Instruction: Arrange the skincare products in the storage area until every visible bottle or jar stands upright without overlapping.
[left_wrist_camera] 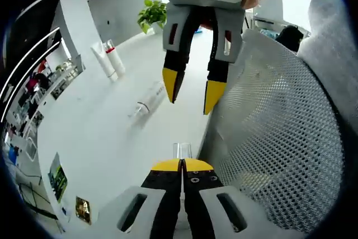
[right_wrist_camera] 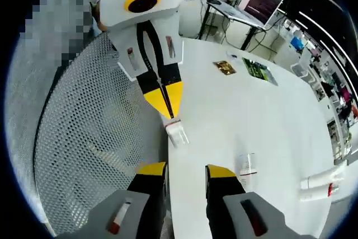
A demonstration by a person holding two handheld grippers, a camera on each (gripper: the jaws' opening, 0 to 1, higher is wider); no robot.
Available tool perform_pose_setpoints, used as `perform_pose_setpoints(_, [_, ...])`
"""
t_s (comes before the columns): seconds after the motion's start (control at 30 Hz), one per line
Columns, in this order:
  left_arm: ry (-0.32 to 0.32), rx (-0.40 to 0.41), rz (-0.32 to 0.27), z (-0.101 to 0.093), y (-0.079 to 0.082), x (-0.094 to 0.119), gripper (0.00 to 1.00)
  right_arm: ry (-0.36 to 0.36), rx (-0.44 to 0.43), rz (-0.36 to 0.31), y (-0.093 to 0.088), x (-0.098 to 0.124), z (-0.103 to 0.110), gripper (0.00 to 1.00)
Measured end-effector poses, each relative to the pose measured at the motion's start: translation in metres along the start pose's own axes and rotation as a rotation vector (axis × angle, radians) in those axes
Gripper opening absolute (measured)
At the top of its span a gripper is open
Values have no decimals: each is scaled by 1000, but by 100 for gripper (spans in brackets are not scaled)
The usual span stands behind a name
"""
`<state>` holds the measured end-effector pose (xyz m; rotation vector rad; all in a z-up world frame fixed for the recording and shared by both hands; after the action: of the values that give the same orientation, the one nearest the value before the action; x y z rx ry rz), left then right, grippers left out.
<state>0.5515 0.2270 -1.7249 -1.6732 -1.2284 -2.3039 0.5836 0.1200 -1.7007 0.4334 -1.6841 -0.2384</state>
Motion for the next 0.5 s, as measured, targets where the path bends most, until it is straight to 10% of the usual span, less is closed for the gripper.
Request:
perform_pose_setpoints(0.1, [37,-96,39,8,-3,-12,0,24,-68,-25,-1,-1,2,21])
perform_pose_setpoints(0.17, [33,-2,115,7,-16,-12,0,33,-77,-39,-1,-3,4,20])
perform_pose_setpoints(0.5, [141,-118,25,14,-5,1,0,37,-119,-38,-8,-9,11,19])
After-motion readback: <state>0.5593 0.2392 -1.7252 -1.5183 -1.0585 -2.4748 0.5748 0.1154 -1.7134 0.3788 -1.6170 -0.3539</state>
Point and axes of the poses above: the point that each gripper's makers call its tool centre point, and the gripper's own axes: x roughly backward along the fingers, z roughly to its left, y roughly out of its top, the point moved 5 cm from there along x, roughly backward along the fingers, and after that the axes turned 7 degrees about z, right-handed, at the moved point
